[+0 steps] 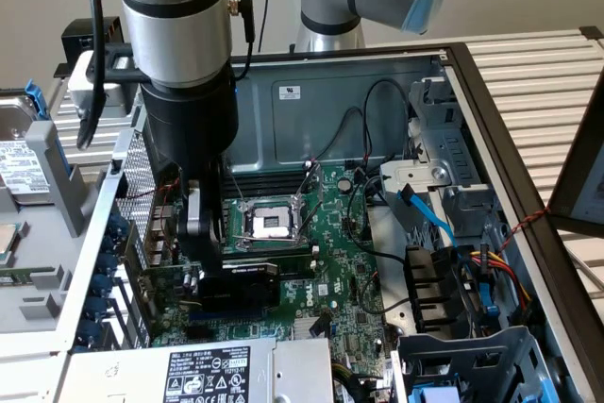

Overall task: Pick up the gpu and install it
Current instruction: 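Press down on the gpu until it lock into place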

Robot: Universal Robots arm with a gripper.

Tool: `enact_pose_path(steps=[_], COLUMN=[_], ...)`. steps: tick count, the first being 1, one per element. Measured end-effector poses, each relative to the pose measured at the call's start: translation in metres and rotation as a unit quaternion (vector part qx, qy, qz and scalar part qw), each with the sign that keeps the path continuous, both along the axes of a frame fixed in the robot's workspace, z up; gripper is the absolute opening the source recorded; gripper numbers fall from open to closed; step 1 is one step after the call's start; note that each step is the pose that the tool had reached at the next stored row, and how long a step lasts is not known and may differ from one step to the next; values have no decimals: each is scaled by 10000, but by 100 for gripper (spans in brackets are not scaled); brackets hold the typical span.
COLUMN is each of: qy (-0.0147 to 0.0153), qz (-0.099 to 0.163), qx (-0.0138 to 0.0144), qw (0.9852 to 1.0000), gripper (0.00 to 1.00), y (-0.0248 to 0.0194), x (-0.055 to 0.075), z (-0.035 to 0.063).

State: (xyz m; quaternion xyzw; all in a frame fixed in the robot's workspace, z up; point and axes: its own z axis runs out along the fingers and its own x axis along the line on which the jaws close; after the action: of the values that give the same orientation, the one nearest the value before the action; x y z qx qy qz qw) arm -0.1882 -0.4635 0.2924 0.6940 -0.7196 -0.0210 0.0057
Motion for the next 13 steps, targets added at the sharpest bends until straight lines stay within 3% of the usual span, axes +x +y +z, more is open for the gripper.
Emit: enact_pose_path(steps=[8, 11, 13], qy=[0, 0, 0], qz=[-1, -2, -2], qx=[0, 0, 0], qw=[10000, 10000, 10000], gripper=[42, 34, 22], y=[0, 0, 0], x=[0, 0, 0], z=[0, 0, 0])
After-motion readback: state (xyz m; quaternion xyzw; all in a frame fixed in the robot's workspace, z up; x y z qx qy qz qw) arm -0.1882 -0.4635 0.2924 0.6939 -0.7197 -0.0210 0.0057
